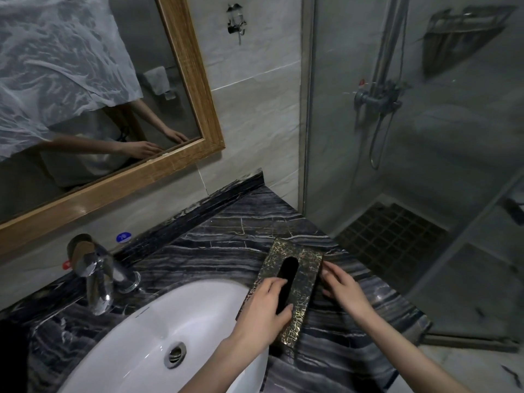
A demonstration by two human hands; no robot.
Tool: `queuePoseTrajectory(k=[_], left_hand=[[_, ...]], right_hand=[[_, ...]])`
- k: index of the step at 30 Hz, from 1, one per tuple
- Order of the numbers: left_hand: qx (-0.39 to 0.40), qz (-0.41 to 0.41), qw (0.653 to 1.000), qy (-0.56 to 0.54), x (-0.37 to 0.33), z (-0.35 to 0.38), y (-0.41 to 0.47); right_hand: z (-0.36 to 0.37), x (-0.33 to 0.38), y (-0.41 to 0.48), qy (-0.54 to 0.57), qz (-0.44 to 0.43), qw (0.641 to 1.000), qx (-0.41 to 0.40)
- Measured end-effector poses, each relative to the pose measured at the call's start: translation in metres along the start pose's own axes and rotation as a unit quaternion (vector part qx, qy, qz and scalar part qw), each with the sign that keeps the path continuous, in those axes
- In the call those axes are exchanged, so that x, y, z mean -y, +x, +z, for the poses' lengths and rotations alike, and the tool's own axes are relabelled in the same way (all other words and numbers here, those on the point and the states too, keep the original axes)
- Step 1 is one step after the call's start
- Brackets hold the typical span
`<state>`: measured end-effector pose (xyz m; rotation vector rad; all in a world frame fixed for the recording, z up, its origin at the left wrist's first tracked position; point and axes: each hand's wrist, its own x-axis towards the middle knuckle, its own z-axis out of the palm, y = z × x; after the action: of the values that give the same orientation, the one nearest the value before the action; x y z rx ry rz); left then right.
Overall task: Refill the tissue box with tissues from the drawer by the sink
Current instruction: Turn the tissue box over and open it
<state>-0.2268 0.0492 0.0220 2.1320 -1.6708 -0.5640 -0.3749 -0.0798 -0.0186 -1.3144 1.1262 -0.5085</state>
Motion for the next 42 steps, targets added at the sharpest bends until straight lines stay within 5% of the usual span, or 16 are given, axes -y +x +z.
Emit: queuePoseTrajectory(k=[12,33,42], left_hand=[[0.086,-0.11,0.99,-0.004,-0.023,0.023,0.019],[-0.008,-0.141,0.981,-0.131,-0.044,0.008,0.017],[-0.011,-0.137,0.958,-0.252,-0.049,-0.005,0.017]], right_hand=[[0.023,-0.049,-0.018,0.052,0.021,0.998,0.024],[0.036,-0.04,-0.033,0.177,0.122,0.977,0.015],[0.028,-0.021,-0.038,0.238,0.075,0.968,-0.013]])
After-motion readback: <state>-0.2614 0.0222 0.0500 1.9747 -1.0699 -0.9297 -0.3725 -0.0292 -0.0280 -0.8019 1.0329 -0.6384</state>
